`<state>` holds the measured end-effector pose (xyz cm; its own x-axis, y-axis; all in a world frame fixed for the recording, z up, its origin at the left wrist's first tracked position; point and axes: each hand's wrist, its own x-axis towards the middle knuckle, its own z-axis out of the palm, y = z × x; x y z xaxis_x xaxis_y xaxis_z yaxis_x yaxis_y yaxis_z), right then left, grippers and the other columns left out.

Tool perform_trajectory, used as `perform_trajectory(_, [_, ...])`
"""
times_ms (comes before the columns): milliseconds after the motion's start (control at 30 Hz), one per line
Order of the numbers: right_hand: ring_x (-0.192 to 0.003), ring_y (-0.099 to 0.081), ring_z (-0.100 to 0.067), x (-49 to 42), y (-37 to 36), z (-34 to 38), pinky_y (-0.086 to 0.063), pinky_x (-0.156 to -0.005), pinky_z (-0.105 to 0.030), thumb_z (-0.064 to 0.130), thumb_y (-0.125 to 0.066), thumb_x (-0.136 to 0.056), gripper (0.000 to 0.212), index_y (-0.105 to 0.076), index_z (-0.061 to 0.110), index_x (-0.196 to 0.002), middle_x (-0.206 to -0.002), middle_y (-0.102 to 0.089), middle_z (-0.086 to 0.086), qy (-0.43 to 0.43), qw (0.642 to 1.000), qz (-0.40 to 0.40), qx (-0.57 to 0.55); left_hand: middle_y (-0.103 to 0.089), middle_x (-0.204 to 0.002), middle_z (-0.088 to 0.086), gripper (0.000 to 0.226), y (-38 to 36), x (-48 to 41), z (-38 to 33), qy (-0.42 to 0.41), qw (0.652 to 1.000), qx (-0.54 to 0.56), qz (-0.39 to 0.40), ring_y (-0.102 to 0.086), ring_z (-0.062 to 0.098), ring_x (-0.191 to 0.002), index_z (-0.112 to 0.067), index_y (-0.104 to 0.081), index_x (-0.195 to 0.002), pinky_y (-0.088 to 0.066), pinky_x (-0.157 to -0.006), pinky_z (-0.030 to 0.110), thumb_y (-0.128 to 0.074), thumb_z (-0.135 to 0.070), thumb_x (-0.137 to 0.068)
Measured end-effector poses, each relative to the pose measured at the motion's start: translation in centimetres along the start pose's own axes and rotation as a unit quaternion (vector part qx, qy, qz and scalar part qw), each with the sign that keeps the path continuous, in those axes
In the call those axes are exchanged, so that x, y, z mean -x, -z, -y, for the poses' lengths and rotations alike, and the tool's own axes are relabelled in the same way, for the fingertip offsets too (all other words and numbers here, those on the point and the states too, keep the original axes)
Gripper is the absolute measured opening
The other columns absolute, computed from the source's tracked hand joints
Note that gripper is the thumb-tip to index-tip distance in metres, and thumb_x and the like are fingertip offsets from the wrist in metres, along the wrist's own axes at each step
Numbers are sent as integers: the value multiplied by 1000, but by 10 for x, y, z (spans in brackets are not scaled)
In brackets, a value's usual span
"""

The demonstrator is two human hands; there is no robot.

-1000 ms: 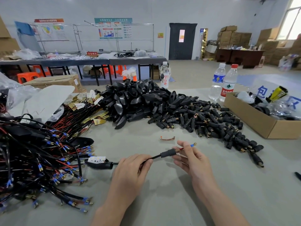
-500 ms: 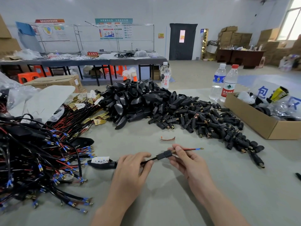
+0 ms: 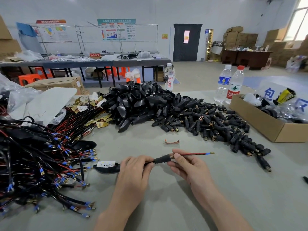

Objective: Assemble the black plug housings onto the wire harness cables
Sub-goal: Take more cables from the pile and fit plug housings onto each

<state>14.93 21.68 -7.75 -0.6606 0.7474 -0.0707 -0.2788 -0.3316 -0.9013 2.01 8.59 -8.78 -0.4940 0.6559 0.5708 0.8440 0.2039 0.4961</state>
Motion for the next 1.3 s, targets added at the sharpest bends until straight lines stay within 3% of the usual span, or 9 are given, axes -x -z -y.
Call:
perform_trajectory(133, [-86,-75,-23,0,-1,1,-58,-70,-20,7,-63,-93,15,-73,5,-104,-97,-76,-13,5,1000,-2,-6,-60,-89,-21,27,0,5,-3,-14,1000,5,7,-49,-6,-99,-32,-58,-114,-26,-102,19,-57,-36,-88])
perform_trajectory(300, [-82,-75,-19,3,-6,2,-57,-69,-17,7,-63,-94,13,-75,5,-98,-90,-77,-13,15,999,5,51,-60,-96,-24,29,-1,1,1,-35,999,-26,31,-56,2,-93,-31,-64,-107,-31,-96,27,-45,-47,-93])
perform_trajectory(467, [-80,-74,-17,1,0,8,-56,-68,-17,12,-63,-95,13,-76,8,-95,-83,-77,-9,50,996,-46,54,-57,-98,-20,30,0,1,6,-21,997,-69,11,-53,11,-94,-31,-64,-107,-33,-91,30,-42,-47,-95])
perform_trajectory(600, [-80,-75,-18,1,1,8,-56,-66,-17,14,-63,-95,13,-75,9,-94,-80,-77,-6,55,995,-56,59,-59,-98,-17,32,2,0,4,-30,995,-91,2,-48,11,-95,-28,-66,-106,-37,-95,36,-41,-45,-96])
perform_trajectory(700, [-80,-75,-19,0,1,9,-57,-65,-18,15,-61,-96,14,-74,9,-96,-82,-77,-6,58,994,-61,65,-61,-99,-14,37,4,0,5,-17,994,-110,22,-56,16,-97,-26,-66,-106,-40,-100,43,-37,-46,-96])
perform_trajectory(900, [-77,-75,-20,-2,6,9,-57,-61,-19,15,-55,-100,17,-68,6,-98,-83,-77,-9,60,993,-91,51,-64,-99,-14,45,8,-1,7,16,989,-145,34,-60,18,-100,-25,-68,-106,-21,-113,41,-30,-48,-96])
perform_trajectory(1033, [-77,-75,-20,-7,16,14,-58,-62,-20,18,-52,-102,18,-65,5,-100,-85,-77,-13,57,991,-124,4,-62,-103,-16,22,12,-1,14,63,986,-149,27,-56,15,-105,-30,-67,-110,-14,-118,47,-50,-40,-100])
perform_trajectory(1233, [-78,-74,-20,-5,13,12,-59,-64,-23,23,-54,-100,20,-64,6,-103,-90,-77,-12,22,996,-81,-23,-52,-103,-16,19,8,1,21,71,991,-109,20,-48,14,-96,-28,-64,-112,-33,-105,40,-52,-37,-100])
perform_trajectory(1300, [-83,-74,-20,-1,8,10,-59,-66,-23,25,-57,-98,21,-66,6,-104,-96,-77,-10,9,999,-42,3,-49,-103,-17,26,7,1,23,74,992,-103,23,-46,12,-95,-28,-63,-112,-31,-99,33,-45,-40,-98])
